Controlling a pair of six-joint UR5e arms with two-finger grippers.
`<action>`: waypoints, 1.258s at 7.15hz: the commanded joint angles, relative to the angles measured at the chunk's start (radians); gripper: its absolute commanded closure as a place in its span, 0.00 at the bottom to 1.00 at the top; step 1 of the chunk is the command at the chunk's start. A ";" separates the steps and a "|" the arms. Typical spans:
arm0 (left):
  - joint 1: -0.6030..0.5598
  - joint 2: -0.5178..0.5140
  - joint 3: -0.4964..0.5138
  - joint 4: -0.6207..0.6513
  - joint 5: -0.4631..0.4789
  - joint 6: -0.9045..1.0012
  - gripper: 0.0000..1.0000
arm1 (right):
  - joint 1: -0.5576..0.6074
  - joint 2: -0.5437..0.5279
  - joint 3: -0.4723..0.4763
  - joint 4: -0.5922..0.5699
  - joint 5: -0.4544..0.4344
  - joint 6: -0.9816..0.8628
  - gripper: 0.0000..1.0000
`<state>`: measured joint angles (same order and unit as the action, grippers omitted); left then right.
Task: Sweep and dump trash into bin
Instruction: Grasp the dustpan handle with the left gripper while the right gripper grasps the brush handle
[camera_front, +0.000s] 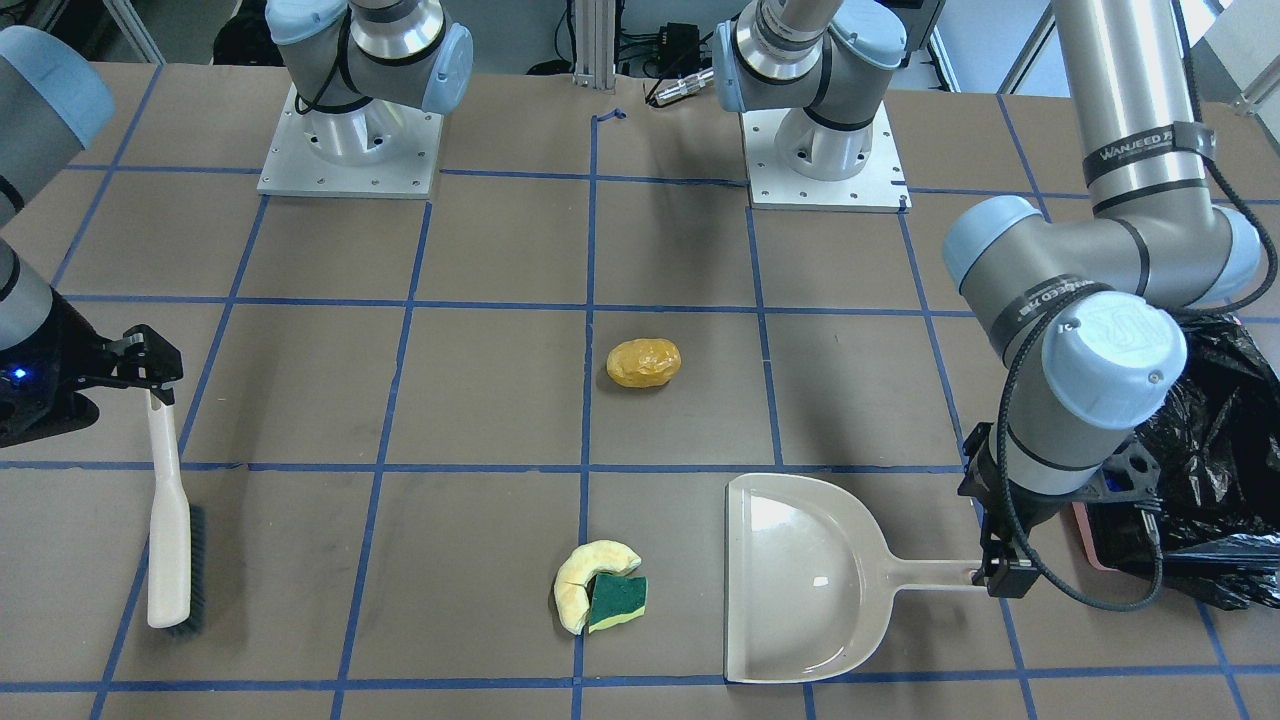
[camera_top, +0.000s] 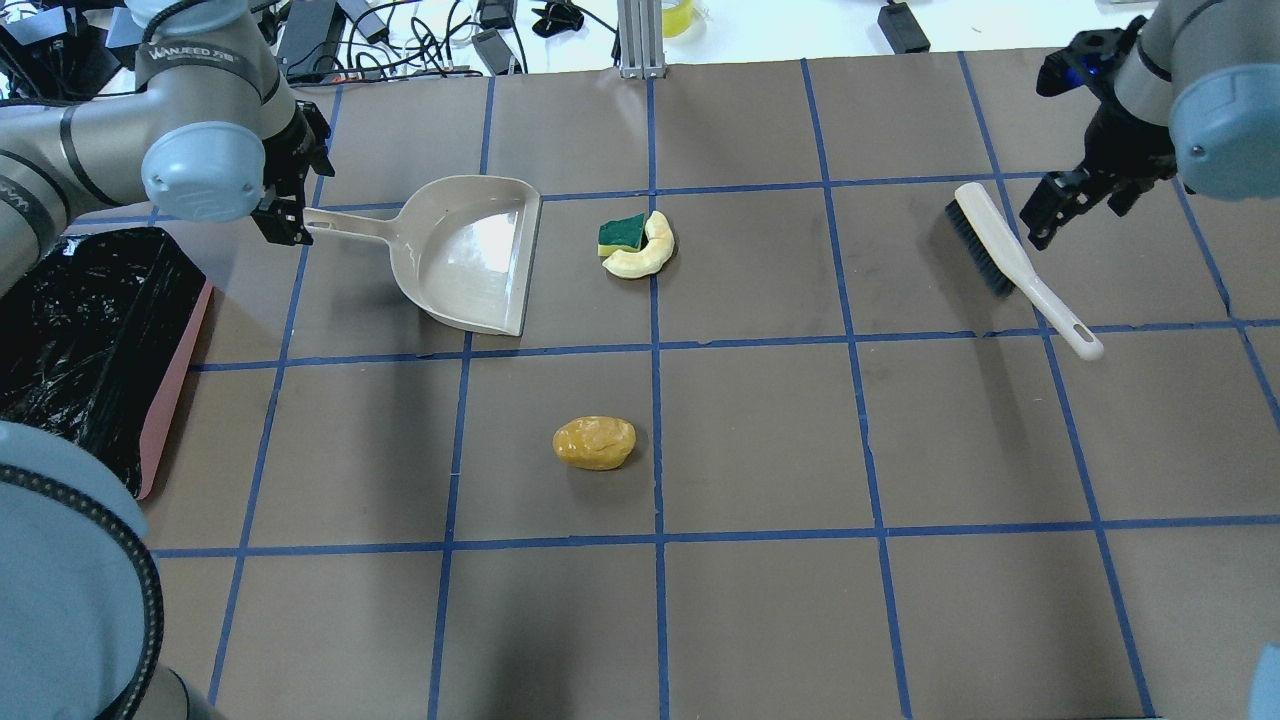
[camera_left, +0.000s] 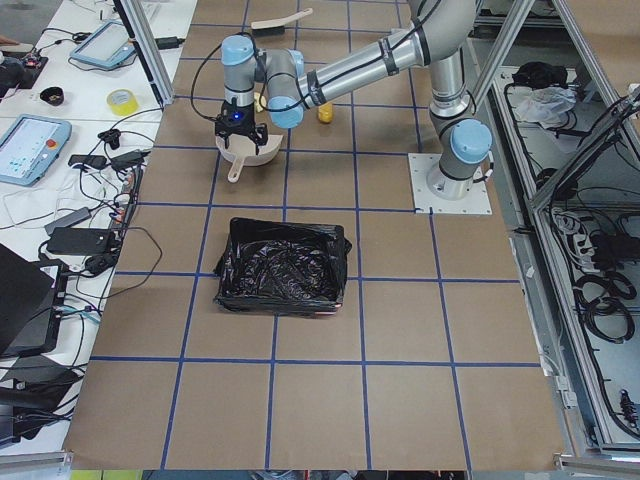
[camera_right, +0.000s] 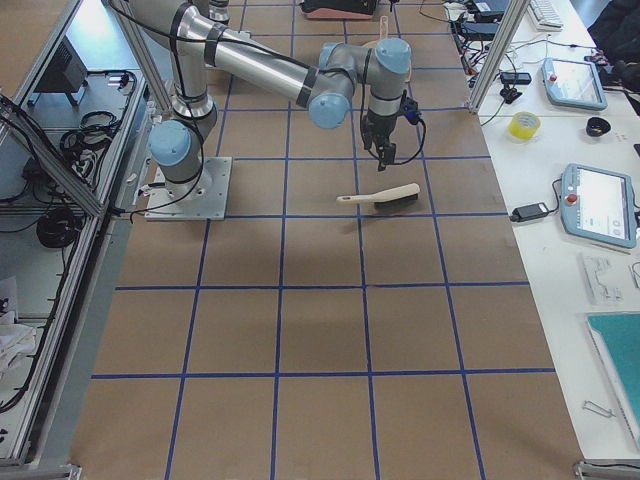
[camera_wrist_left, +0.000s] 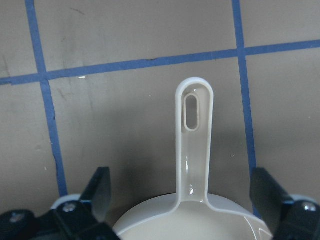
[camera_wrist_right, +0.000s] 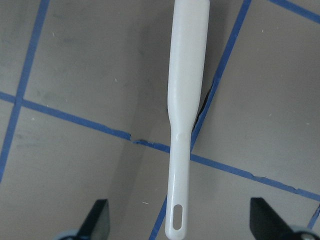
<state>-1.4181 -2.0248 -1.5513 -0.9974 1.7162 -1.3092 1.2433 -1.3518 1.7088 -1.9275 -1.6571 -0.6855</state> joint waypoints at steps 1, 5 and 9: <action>-0.002 -0.055 0.005 0.052 0.000 -0.051 0.01 | -0.060 0.016 0.137 -0.191 0.002 -0.110 0.00; -0.002 -0.110 0.007 0.152 -0.003 -0.059 0.00 | -0.076 0.086 0.201 -0.260 0.051 -0.206 0.07; -0.002 -0.117 -0.003 0.151 -0.001 -0.079 0.13 | -0.077 0.082 0.196 -0.263 0.027 -0.148 0.26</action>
<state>-1.4205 -2.1409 -1.5508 -0.8458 1.7152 -1.3813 1.1660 -1.2673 1.9060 -2.1978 -1.6221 -0.8664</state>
